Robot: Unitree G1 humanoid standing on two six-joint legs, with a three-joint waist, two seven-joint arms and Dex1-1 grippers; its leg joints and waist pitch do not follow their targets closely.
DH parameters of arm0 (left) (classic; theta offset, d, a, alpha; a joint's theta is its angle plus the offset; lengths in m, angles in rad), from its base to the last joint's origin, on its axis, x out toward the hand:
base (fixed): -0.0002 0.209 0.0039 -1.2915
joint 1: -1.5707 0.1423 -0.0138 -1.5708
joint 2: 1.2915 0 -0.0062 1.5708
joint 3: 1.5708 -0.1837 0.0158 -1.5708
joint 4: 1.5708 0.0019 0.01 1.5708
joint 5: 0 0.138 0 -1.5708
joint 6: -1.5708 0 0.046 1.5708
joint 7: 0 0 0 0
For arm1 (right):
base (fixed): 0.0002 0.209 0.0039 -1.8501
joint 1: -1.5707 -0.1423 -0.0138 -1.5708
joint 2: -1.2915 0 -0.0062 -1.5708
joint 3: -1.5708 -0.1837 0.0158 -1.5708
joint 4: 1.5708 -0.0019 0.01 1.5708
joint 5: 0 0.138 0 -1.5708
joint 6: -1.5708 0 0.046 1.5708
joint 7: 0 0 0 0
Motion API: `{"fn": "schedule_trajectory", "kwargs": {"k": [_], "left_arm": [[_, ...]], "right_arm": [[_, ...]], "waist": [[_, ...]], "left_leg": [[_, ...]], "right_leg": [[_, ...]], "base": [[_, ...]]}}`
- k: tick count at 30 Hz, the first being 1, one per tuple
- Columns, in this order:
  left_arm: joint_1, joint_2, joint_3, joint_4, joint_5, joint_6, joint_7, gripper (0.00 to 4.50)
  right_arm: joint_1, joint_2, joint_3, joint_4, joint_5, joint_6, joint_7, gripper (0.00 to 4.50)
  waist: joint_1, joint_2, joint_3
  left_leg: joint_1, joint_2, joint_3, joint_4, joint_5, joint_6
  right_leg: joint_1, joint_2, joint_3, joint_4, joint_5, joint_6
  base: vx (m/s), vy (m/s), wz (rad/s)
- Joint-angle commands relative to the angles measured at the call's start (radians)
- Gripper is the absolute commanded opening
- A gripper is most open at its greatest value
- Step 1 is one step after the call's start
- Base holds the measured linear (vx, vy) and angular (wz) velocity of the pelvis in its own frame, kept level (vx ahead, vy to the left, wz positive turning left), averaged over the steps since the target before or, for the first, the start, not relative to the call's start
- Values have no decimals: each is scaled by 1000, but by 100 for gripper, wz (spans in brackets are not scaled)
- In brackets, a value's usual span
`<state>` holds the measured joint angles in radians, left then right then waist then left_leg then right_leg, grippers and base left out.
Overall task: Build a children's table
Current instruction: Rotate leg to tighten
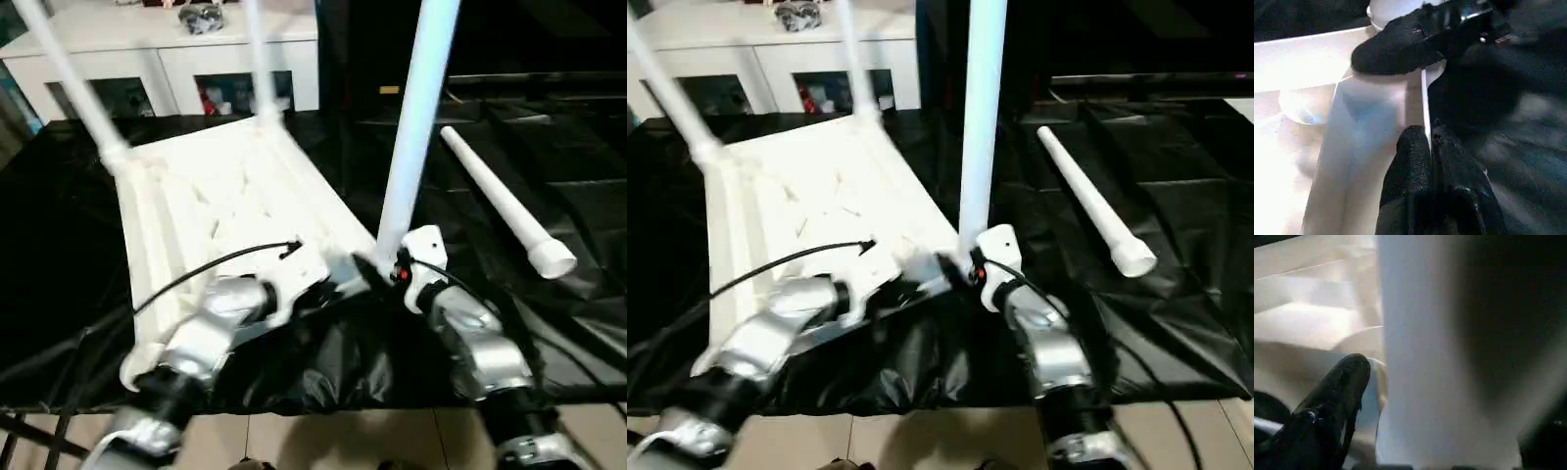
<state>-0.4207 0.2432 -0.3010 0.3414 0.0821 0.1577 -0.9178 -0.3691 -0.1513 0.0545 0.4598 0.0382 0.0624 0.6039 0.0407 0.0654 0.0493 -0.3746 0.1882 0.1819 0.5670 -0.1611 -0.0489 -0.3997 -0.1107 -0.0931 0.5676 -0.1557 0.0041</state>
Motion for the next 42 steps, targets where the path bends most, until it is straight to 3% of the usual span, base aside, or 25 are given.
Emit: {"fn": "schedule_trajectory", "kwargs": {"k": [1, 4, 9, 12, 16, 22, 23, 26, 30, 32, 33, 34, 35, 38, 42], "left_arm": [[-2, 16, -17, -28, -26, -42, -64, 0], [-3, 53, -14, -23, -40, -60, -118, 0], [-15, 106, -15, -7, -74, -83, -215, 0], [-31, 122, -18, 11, -83, -99, -249, 0], [-49, 130, -19, 34, -93, -109, -284, 0], [-57, 134, -30, 50, -97, -119, -314, 0], [-58, 134, -30, 50, -97, -119, -315, 0], [-61, 132, -31, 63, -95, -128, -316, 0], [-59, 108, -9, 82, -84, -134, -249, 0], [-68, 86, -1, 102, -58, -138, -176, 0], [-73, 75, 1, 112, -45, -139, -140, 0], [-79, 58, 5, 122, -30, -130, -91, 0], [-79, 58, 5, 122, -30, -130, -91, 0], [-73, -37, 23, 93, -4, -40, 79, 0], [-57, -126, 18, 46, 30, 47, 209, 0]], "right_arm": [[-34, -21, 59, 4, 10, 2, 116, 391], [-40, -79, 95, -2, 20, 9, 251, 391], [-52, -159, 133, -37, 84, 30, 482, 391], [-57, -191, 151, -52, 106, 34, 582, 358], [-55, -229, 179, -70, 128, 35, 688, 325], [-24, -251, 207, -107, 130, 49, 736, 276], [-22, -251, 207, -109, 130, 49, 736, 276], [-12, -242, 202, -111, 128, 44, 727, 269], [-2, -196, 170, -105, 122, 32, 611, 268], [-14, -150, 134, -65, 98, 24, 476, 267], [-22, -131, 119, -40, 81, 16, 408, 267], [-32, -106, 98, -10, 68, 18, 327, 267], [-32, -106, 98, -10, 68, 18, 327, 267], [-50, 2, 24, 66, 40, 27, 28, 266], [-50, 92, -18, 75, 23, 43, -169, 266]], "waist": [[7, -23, -64], [12, -24, -65], [25, -26, -70], [37, -22, -72], [54, -15, -73], [57, -16, -70], [58, -10, -70], [57, -13, -70], [55, -9, -68], [45, -19, -64], [44, -16, -64], [36, -24, -62], [33, -21, -60], [14, -27, -57], [9, -26, -58]], "left_leg": [[10, 34, -11, -65, -337, 53], [10, 36, -9, -62, -327, 48], [7, 37, -6, -55, -263, 72], [10, 41, -3, -51, -235, 87], [18, 44, -1, -50, -258, 73], [17, 45, -1, -56, -316, 41], [17, 45, -2, -57, -320, 37], [15, 42, -1, -57, -324, 34], [14, 41, -1, -58, -336, 29], [14, 38, -3, -61, -356, 14], [17, 37, -5, -60, -364, 9], [15, 35, -6, -62, -379, 1], [14, 35, -9, -63, -385, -5], [22, 31, -11, -61, -410, -16], [20, 30, -12, -62, -402, -2]], "right_leg": [[37, -40, 42, -68, -356, -178], [39, -38, 45, -60, -330, -191], [47, -36, 43, -45, -238, -225], [44, -33, 43, -38, -184, -248], [39, -34, 45, -37, -188, -262], [39, -35, 49, -42, -249, -241], [40, -36, 49, -42, -254, -238], [39, -35, 52, -45, -267, -230], [37, -35, 54, -48, -289, -223], [35, -35, 54, -55, -348, -203], [33, -37, 53, -55, -371, -198], [33, -37, 52, -61, -417, -182], [34, -39, 51, -61, -442, -173], [24, -40, 48, -77, -546, -132], [23, -37, 46, -85, -562, -102]], "base": [[0, 0, 0], [0, 0, 0], [0, 0, 0], [0, 0, 0], [0, 0, 0], [0, 0, 0], [0, 0, 0], [0, 0, 0], [0, 0, 0], [0, 0, 0], [0, 0, 0], [0, 0, 0], [0, 0, 0], [0, 0, 0], [0, 0, 0]]}}
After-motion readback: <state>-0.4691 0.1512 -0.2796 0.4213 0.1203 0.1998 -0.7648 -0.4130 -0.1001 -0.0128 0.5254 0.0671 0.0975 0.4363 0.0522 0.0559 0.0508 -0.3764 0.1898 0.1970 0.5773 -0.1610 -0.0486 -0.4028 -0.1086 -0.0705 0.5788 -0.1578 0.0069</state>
